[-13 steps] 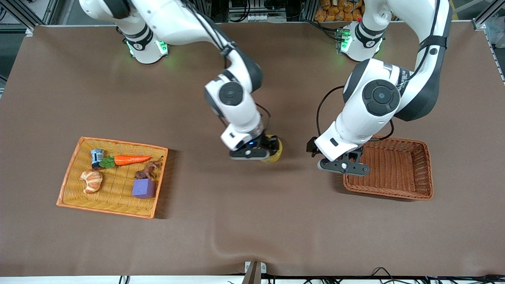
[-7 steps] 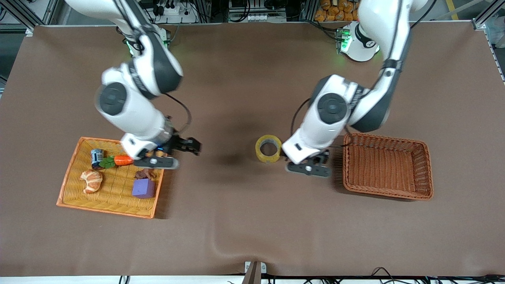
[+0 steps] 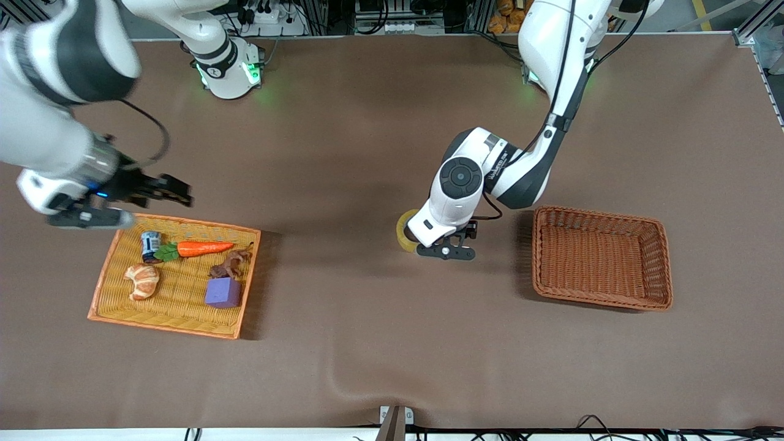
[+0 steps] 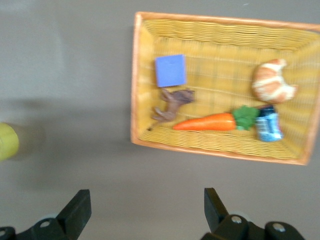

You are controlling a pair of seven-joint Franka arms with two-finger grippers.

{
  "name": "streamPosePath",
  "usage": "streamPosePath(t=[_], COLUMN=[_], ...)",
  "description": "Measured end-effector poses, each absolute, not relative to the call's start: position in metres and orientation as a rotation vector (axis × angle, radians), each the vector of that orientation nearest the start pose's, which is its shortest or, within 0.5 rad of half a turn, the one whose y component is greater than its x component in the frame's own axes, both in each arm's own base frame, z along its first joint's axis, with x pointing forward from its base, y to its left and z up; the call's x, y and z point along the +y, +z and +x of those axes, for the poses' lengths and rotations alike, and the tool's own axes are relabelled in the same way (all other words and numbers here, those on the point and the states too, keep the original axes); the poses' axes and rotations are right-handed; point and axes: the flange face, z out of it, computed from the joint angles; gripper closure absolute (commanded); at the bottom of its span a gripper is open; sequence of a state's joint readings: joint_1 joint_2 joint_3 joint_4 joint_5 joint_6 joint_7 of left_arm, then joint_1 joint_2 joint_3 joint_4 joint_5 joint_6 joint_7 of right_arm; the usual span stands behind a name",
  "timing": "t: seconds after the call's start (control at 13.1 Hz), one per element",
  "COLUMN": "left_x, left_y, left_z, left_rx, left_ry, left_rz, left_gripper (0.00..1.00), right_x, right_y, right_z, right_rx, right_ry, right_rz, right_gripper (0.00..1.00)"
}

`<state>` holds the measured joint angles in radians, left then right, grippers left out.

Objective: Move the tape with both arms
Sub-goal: 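Hold the tape with the left gripper while the right gripper withdraws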

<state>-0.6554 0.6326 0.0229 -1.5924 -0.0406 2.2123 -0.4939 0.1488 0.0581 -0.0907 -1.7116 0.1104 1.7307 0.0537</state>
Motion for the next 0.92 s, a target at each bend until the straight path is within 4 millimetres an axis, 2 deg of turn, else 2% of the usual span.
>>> streamPosePath(t=[0.15,0.31,0.38,0.46,0.54,0.61,0.69,0.77,0.92], left_x=[-0.413,-0.413,-0.414,-0.416,-0.416,-0.416,-0.416,-0.416,-0.416], left_y=[0.242,0.227,0.222,0.216,0.210,0.205,0.202,0.201,0.201], left_z=[0.547,0.539,0.537,0.536,0.535,0.535,0.535,0.535,0.535], left_rx=[0.199,0.208,0.212,0.213,0.211,0.208,0.205,0.202,0.196], left_ry=[0.040,0.054,0.059,0.060,0.060,0.063,0.066,0.067,0.064], left_rz=[-3.141,-3.137,-3.137,-3.138,-3.139,-3.139,-3.139,-3.139,-3.141], left_gripper=[0.00,0.00,0.07,0.21,0.41,0.66,0.84,0.97,1.00], right_x=[0.007,-0.012,-0.019,-0.028,-0.036,-0.044,-0.051,-0.057,-0.062], right_y=[0.563,0.582,0.589,0.594,0.597,0.600,0.602,0.605,0.607], right_z=[0.566,0.557,0.554,0.550,0.547,0.542,0.539,0.537,0.535], right_rx=[0.024,0.053,0.069,0.092,0.116,0.138,0.157,0.173,0.186], right_ry=[0.095,0.128,0.123,0.121,0.127,0.139,0.143,0.139,0.136], right_rz=[-3.076,-3.102,-3.110,-3.112,-3.111,-3.109,-3.107,-3.105,-3.116], right_gripper=[0.00,0.00,0.00,0.00,0.00,0.00,0.00,0.00,0.00])
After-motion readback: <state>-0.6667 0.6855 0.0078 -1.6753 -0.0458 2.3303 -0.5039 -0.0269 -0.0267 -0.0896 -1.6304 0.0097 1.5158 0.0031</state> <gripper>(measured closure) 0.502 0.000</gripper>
